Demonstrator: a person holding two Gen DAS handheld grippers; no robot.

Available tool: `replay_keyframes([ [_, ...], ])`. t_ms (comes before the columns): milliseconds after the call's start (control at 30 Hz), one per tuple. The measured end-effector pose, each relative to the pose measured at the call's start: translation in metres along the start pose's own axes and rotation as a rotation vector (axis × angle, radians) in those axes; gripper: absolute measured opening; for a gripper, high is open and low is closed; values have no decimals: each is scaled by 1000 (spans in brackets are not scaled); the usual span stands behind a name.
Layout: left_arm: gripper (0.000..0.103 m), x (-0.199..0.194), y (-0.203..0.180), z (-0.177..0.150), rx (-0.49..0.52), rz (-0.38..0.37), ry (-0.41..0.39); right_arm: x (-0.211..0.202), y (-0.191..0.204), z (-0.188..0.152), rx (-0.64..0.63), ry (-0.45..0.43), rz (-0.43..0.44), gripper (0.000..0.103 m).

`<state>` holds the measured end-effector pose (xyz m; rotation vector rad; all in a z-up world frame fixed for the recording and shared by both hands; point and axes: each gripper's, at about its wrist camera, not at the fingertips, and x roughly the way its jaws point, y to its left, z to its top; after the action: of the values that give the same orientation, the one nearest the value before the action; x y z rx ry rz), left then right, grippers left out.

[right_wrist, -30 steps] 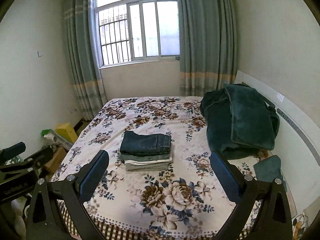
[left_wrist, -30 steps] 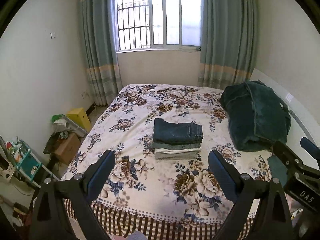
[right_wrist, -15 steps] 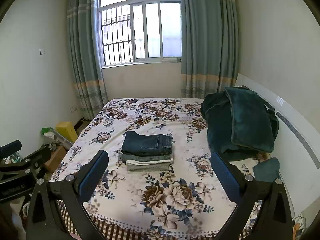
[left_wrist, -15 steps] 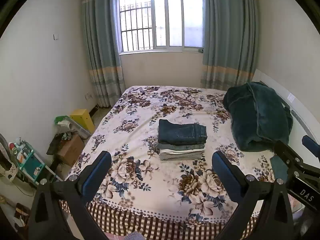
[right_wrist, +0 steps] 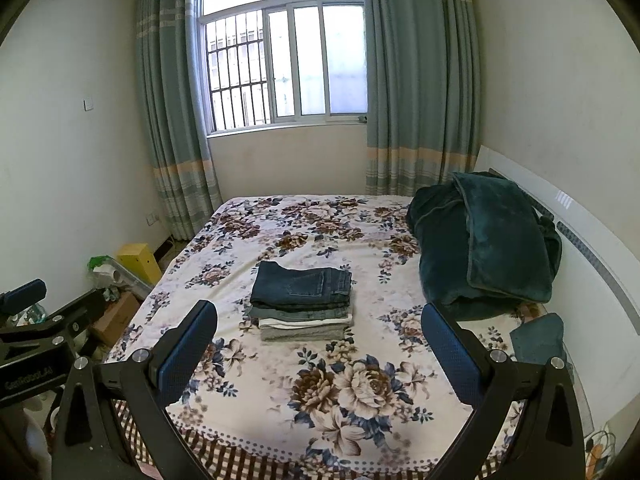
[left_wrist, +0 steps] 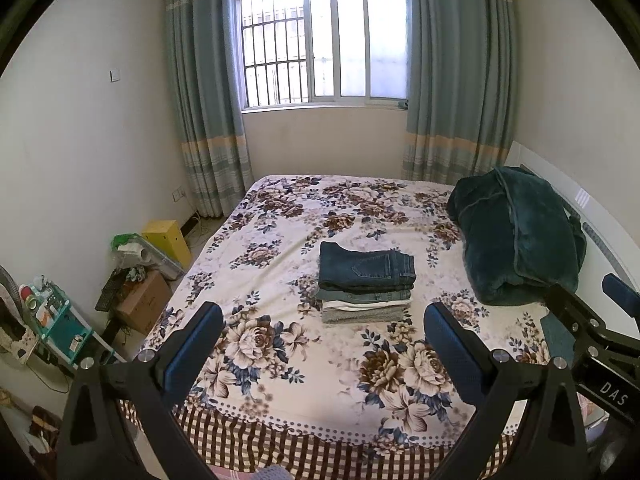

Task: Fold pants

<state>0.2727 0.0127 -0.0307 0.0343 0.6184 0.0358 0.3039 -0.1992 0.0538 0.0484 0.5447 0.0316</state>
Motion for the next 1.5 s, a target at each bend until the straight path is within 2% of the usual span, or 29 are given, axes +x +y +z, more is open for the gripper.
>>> replay_keyframes([
  [1500, 103, -14, 3, 10, -7, 3, -15, -1, 12, -4, 10, 3, 4, 103],
])
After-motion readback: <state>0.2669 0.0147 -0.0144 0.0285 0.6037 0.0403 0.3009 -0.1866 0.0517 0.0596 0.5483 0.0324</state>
